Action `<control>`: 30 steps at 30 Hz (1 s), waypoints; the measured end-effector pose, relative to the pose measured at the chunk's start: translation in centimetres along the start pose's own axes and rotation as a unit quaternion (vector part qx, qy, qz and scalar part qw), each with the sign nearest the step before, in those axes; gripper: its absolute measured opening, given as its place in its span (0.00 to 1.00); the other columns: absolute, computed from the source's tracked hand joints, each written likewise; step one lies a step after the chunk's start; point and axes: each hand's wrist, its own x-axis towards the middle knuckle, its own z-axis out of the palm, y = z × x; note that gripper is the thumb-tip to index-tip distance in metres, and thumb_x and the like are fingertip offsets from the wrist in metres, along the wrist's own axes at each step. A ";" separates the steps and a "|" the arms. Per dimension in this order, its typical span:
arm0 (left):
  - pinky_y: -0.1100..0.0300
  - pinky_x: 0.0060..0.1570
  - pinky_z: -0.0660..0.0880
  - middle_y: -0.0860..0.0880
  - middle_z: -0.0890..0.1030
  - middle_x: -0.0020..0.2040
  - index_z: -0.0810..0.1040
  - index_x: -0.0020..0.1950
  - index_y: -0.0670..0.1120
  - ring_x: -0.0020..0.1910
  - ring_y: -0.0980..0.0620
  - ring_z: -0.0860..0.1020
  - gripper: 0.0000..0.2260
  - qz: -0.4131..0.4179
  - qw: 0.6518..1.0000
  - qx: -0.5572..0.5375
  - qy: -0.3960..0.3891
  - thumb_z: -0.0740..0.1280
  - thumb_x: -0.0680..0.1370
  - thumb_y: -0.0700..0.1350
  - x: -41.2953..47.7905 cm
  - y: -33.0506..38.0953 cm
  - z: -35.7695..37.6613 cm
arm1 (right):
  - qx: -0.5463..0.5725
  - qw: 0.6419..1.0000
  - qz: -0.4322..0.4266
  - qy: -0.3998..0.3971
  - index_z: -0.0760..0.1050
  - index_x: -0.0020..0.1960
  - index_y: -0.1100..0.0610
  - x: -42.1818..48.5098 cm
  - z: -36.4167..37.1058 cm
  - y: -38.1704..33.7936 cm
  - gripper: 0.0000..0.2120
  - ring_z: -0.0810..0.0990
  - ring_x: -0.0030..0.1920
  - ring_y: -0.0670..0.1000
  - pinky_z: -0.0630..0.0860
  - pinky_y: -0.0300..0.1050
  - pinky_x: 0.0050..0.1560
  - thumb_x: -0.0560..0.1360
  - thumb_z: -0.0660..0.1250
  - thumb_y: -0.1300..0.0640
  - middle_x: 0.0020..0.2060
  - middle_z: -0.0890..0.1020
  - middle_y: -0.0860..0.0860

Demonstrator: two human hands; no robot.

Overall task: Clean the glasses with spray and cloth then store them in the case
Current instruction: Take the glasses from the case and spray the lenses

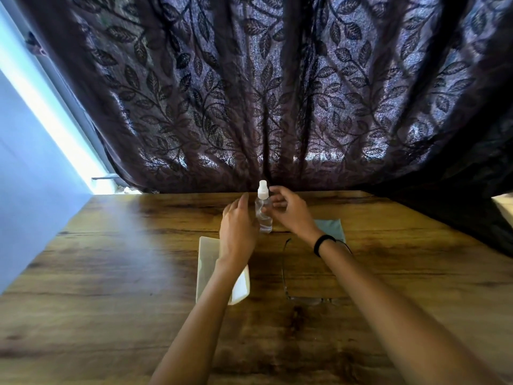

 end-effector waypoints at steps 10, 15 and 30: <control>0.47 0.50 0.76 0.41 0.81 0.53 0.76 0.55 0.40 0.60 0.40 0.73 0.14 0.005 0.999 -0.042 -0.025 0.67 0.70 0.33 1.0 -0.9 1.3 | -0.031 0.999 0.005 0.015 0.72 0.58 0.57 0.1 2.0 1.8 0.22 0.80 0.50 0.53 0.77 0.48 0.49 0.68 0.73 0.54 0.52 0.81 0.54; 0.52 0.50 0.76 0.44 0.81 0.55 0.76 0.60 0.44 0.57 0.44 0.75 0.18 0.017 0.998 -0.059 -0.007 0.66 0.71 0.33 0.9 -0.7 1.4 | -0.001 0.999 -0.002 0.040 0.74 0.54 0.57 -0.3 1.4 1.6 0.19 0.79 0.41 0.42 0.72 0.32 0.38 0.68 0.73 0.52 0.44 0.81 0.48; 0.60 0.64 0.64 0.49 0.74 0.64 0.76 0.60 0.49 0.67 0.54 0.66 0.13 0.247 0.906 -0.077 -0.335 0.66 0.76 0.44 -5.7 -1.0 -0.2 | 0.267 0.928 0.020 0.261 0.63 0.54 0.52 -9.5 -10.5 0.6 0.08 0.75 0.29 0.44 0.77 0.38 0.31 0.77 0.61 0.55 0.39 0.73 0.49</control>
